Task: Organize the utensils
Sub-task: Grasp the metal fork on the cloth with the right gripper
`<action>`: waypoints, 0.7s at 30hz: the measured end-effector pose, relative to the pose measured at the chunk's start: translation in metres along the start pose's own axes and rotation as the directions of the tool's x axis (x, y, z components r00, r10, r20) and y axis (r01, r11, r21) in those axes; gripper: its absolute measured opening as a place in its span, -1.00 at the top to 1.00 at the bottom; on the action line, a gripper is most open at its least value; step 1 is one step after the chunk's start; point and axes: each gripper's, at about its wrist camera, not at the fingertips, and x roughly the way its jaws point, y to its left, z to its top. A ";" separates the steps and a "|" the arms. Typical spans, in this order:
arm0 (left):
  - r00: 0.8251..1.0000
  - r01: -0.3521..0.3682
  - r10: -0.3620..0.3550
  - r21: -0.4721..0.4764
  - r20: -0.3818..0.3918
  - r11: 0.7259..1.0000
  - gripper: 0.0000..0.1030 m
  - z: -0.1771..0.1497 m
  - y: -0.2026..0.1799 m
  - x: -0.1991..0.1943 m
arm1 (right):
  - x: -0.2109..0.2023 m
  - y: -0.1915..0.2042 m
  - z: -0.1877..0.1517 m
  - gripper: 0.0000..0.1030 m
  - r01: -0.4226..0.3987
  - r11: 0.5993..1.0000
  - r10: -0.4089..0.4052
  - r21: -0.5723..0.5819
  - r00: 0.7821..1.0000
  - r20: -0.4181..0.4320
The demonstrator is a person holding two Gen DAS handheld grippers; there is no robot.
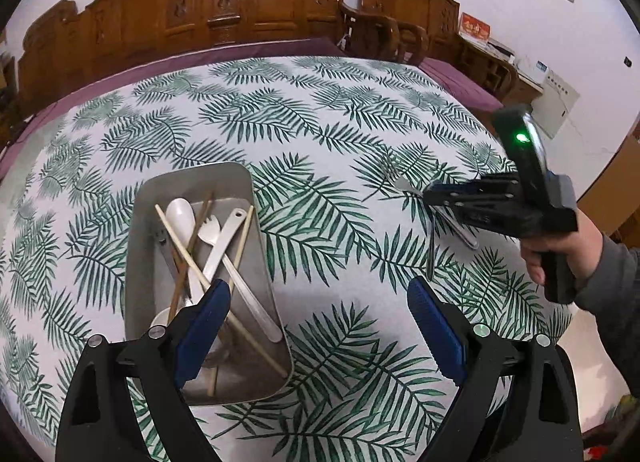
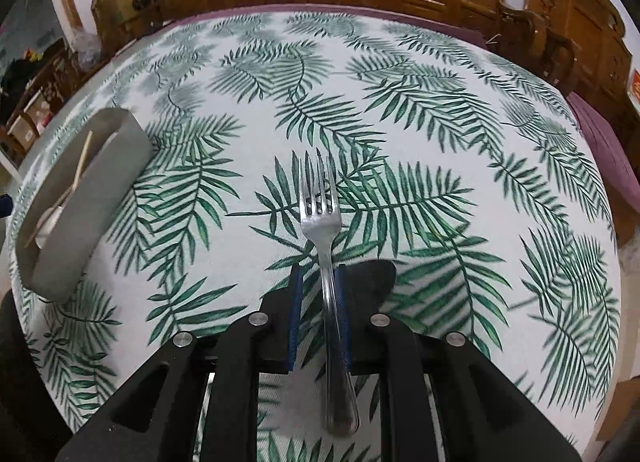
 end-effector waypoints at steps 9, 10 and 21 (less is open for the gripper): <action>1.000 -0.004 0.004 0.011 -0.020 1.000 -0.67 -0.002 -0.002 0.005 | 0.015 0.011 0.009 0.82 0.017 0.994 -0.022 -0.105 0.998 -0.053; 1.000 -0.003 0.003 0.010 -0.021 1.000 -0.67 -0.001 -0.003 0.005 | 0.015 0.012 0.009 0.82 0.012 0.994 -0.018 -0.107 0.998 -0.054; 0.999 0.020 -0.018 0.051 -0.037 0.999 -0.67 0.012 -0.030 0.024 | -0.031 -0.009 -0.008 0.85 -0.042 0.999 0.042 0.000 0.998 0.052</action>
